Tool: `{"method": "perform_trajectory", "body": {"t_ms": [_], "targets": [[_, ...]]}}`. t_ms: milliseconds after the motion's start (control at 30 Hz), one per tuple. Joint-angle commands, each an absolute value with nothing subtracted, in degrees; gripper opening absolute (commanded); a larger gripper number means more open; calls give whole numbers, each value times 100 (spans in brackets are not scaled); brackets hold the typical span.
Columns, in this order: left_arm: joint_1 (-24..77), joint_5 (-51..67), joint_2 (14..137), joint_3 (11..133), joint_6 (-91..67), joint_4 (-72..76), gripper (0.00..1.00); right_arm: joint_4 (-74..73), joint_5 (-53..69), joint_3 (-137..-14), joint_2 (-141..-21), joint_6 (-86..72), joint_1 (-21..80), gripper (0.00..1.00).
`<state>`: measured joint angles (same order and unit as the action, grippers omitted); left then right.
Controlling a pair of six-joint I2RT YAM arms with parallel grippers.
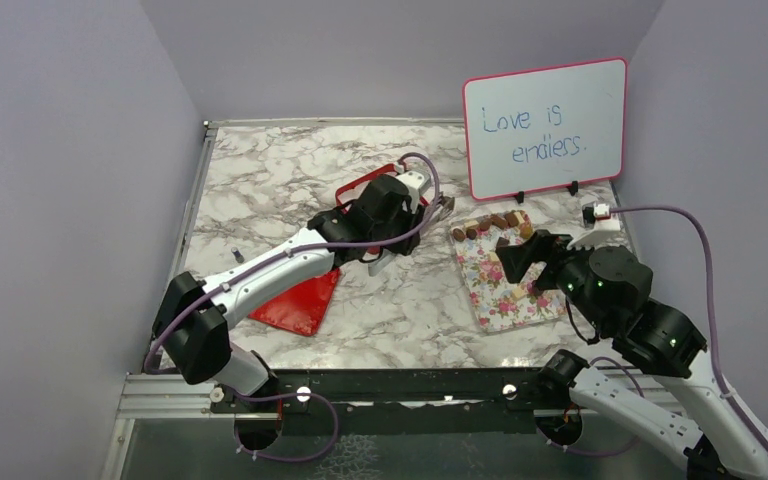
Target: Pack the chocolate
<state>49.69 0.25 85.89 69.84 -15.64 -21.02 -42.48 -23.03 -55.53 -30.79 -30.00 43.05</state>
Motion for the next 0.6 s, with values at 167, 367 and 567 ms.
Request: {"method": "perform_trajectory", "body": {"t_ms": [167, 367, 567], "targets": [[4172, -316, 7984, 6841, -1508, -2929, 29, -3894, -2052, -5528, -3271, -3014, 4285, 98], [3723, -385, 8065, 6812, -1437, -3203, 30, -3876, -1974, -5573, -3357, -3043, 4281, 98], [3467, -700, 8341, 6975, -1456, -3245, 30, -3795, -1900, -5525, -3348, -3067, 4282, 98]]}}
